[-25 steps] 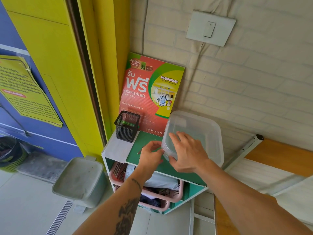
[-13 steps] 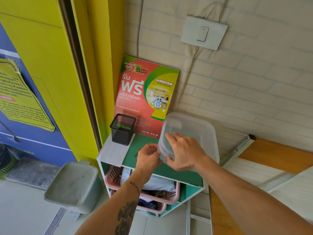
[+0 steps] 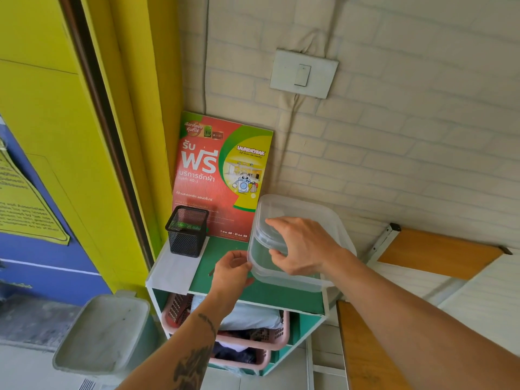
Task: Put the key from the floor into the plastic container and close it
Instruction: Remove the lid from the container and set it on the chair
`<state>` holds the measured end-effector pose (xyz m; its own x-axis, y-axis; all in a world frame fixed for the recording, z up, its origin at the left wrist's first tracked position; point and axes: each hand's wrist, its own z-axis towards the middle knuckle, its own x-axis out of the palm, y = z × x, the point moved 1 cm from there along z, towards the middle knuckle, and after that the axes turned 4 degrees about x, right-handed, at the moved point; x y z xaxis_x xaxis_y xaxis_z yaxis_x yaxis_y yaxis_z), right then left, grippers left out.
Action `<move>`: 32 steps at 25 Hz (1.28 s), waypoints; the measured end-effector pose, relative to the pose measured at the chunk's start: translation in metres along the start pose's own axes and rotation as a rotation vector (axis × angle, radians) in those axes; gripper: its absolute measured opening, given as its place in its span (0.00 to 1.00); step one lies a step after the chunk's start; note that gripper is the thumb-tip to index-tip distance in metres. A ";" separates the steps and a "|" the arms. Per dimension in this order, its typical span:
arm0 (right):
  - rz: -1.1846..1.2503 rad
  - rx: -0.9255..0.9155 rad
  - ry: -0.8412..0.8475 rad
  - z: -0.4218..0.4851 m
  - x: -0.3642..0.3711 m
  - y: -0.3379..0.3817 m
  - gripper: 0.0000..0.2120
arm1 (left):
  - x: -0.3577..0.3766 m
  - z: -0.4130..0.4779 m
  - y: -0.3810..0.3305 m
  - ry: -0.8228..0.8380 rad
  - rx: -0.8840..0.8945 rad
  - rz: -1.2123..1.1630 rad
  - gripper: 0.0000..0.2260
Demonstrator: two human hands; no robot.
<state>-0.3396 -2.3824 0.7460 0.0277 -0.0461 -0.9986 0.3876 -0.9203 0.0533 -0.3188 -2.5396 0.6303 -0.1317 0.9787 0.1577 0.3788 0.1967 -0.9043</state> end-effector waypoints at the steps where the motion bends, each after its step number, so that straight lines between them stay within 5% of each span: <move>1: 0.013 0.005 -0.006 0.000 -0.001 -0.001 0.32 | 0.000 -0.001 -0.001 0.001 0.002 0.022 0.06; 8: 0.056 -0.016 -0.072 -0.012 0.005 -0.003 0.27 | 0.010 -0.012 -0.062 -0.152 0.372 0.345 0.11; 13: 0.045 -0.019 -0.170 -0.023 0.027 0.004 0.25 | 0.021 0.017 -0.094 0.071 0.247 0.480 0.25; 20: 0.070 0.000 -0.197 -0.034 0.046 -0.004 0.28 | 0.038 0.015 -0.095 0.033 0.288 0.750 0.22; 27: 0.556 0.686 -0.287 -0.055 0.055 -0.080 0.29 | 0.044 0.018 -0.089 0.026 0.293 0.764 0.23; 32: 0.851 0.777 -0.239 -0.050 0.064 -0.083 0.27 | 0.048 0.017 -0.085 0.023 0.276 0.744 0.26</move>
<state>-0.3239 -2.2890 0.6784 -0.1991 -0.7555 -0.6242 -0.3407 -0.5438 0.7669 -0.3728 -2.5101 0.7083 0.0867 0.8490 -0.5211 0.1188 -0.5282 -0.8408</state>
